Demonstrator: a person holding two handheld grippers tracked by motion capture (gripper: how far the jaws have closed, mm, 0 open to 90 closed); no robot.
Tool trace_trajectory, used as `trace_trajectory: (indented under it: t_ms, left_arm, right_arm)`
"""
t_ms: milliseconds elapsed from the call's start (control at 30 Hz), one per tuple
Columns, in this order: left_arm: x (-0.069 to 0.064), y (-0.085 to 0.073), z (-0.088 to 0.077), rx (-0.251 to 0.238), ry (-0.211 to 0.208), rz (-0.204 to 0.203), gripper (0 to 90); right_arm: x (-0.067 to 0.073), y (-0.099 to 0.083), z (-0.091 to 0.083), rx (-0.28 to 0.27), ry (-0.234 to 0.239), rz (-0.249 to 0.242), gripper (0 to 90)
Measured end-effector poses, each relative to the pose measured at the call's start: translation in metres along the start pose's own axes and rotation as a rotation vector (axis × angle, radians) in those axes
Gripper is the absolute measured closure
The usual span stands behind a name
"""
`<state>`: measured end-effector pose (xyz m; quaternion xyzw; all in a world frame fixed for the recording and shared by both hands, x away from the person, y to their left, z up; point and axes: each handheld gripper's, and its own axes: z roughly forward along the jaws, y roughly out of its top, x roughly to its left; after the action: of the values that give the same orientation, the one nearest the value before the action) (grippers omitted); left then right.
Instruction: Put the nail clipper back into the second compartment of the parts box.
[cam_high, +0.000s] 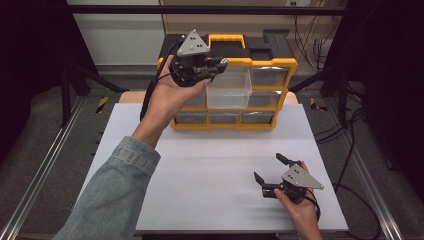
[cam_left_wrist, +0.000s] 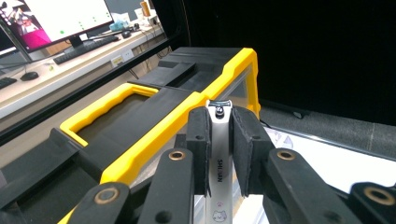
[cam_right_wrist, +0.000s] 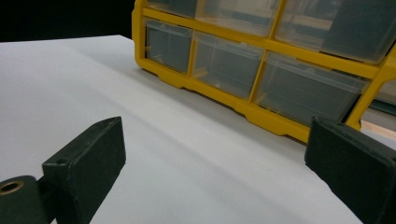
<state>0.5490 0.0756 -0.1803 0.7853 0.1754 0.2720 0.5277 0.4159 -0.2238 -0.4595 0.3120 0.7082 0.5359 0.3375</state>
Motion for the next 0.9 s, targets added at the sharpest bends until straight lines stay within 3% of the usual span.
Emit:
trace_trajectory:
  t_ms: [733, 900]
  left_arm:
    - [-0.005, 0.000, 0.012, -0.032, 0.033, 0.006, 76.7]
    - [-0.003, -0.004, 0.016, -0.032, 0.032, -0.011, 76.7]
  right_arm:
    - [0.001, 0.000, 0.000, 0.004, 0.004, -0.011, 5.6]
    - [0.000, 0.000, 0.000, 0.004, 0.003, -0.008, 5.6]
